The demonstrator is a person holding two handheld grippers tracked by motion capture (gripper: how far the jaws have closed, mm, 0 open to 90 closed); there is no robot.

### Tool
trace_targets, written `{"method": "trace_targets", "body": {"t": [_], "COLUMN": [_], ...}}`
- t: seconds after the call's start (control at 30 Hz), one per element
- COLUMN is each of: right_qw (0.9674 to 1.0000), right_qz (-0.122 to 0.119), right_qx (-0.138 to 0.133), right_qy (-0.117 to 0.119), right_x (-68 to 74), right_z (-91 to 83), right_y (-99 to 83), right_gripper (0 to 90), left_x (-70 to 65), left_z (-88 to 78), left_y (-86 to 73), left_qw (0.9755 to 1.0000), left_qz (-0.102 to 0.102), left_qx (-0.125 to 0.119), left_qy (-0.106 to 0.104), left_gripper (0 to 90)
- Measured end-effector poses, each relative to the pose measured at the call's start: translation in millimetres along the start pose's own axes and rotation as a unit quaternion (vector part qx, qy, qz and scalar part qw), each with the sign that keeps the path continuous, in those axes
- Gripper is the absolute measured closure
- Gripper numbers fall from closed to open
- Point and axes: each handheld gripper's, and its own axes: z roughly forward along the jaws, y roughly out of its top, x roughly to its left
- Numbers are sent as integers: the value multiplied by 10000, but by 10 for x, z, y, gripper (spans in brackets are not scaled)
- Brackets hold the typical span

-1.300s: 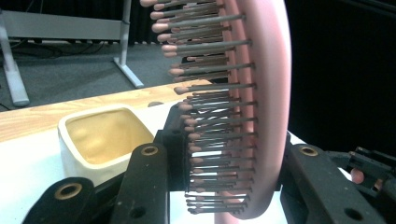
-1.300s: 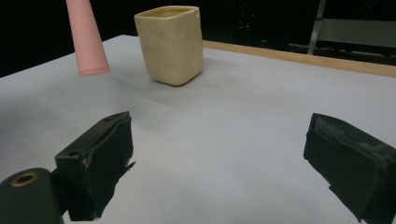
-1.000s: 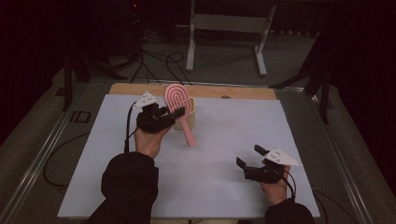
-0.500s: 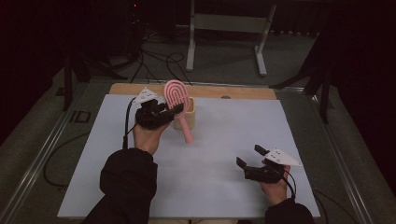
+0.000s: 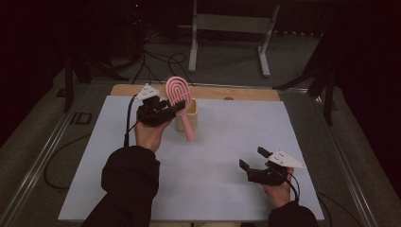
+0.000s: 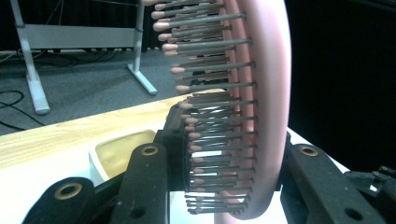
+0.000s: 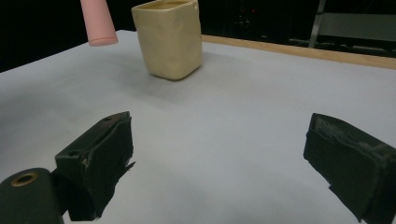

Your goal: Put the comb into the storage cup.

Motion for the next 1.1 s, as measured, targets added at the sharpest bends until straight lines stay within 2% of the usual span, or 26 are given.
{"method": "trace_targets", "body": {"t": [1.1], "right_qw": [10000], "right_qz": [26], "right_qx": [2], "right_qy": [17], "right_x": [-9], "right_z": [12], "right_y": [-16], "right_gripper": [81], "left_x": [96], "left_z": [15], "left_y": [214], "left_qw": [9996], "left_qz": [18], "left_qx": [-166], "left_qy": [225], "left_gripper": [648]}}
